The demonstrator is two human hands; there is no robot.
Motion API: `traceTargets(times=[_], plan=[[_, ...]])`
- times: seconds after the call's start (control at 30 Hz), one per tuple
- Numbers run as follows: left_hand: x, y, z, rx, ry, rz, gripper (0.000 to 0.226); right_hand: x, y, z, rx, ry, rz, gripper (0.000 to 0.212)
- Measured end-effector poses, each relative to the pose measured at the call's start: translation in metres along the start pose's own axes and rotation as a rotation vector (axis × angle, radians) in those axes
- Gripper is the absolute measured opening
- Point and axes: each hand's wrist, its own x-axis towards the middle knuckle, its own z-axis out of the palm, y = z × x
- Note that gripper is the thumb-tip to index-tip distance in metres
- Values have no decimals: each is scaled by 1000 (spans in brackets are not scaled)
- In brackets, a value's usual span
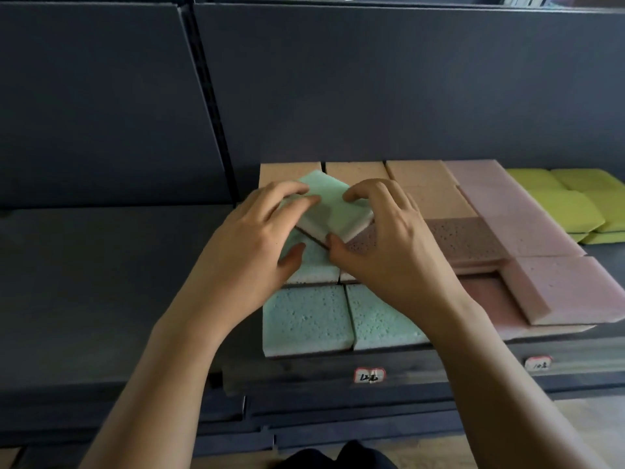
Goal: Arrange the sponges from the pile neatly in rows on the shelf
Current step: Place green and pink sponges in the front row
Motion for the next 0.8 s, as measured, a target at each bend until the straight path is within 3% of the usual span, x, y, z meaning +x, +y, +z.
traceTargets(times=[0.27,0.43,0.63,0.8], plan=[[6,13,4,32,-58,27,66,-14,20,-34,37,-104,-171,50],[9,30,13,17,-64,57,62,-23,35,-48,56,-108,-180,46],[17,54,19,0,-48,62,61,-34,53,-68,34,-138,-217,58],[24,75,29,-36,-75,92,57,-44,70,-83,94,-88,-202,44]])
